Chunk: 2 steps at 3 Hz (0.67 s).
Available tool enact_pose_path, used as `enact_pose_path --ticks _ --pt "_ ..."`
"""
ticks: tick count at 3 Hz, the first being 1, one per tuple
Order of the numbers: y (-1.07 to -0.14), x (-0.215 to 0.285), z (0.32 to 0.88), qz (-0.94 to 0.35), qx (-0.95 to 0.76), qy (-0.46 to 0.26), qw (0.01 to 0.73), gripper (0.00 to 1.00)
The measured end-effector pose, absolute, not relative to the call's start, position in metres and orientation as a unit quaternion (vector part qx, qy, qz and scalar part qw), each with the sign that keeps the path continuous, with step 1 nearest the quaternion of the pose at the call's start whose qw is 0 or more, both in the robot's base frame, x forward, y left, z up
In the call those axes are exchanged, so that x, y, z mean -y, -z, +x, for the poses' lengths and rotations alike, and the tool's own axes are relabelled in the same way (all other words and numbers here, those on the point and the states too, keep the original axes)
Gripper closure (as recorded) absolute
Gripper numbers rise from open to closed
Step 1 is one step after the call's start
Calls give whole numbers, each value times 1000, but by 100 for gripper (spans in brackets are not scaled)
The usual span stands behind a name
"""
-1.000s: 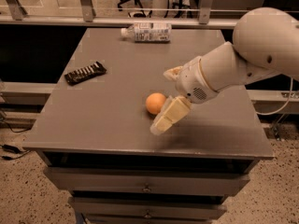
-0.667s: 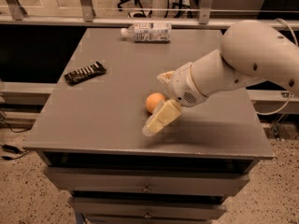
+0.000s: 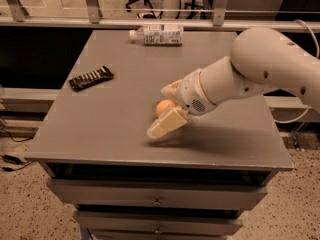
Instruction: Move orange near blue plastic bottle
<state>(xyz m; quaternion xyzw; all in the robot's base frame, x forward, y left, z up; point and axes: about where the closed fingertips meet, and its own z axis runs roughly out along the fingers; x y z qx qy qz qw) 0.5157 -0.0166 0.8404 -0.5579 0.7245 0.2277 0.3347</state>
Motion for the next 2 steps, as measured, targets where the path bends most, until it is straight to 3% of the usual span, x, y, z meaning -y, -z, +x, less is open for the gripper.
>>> enact_pose_path --ticks 2 --pt "-845 28 521 -553 -730 -221 335 68"
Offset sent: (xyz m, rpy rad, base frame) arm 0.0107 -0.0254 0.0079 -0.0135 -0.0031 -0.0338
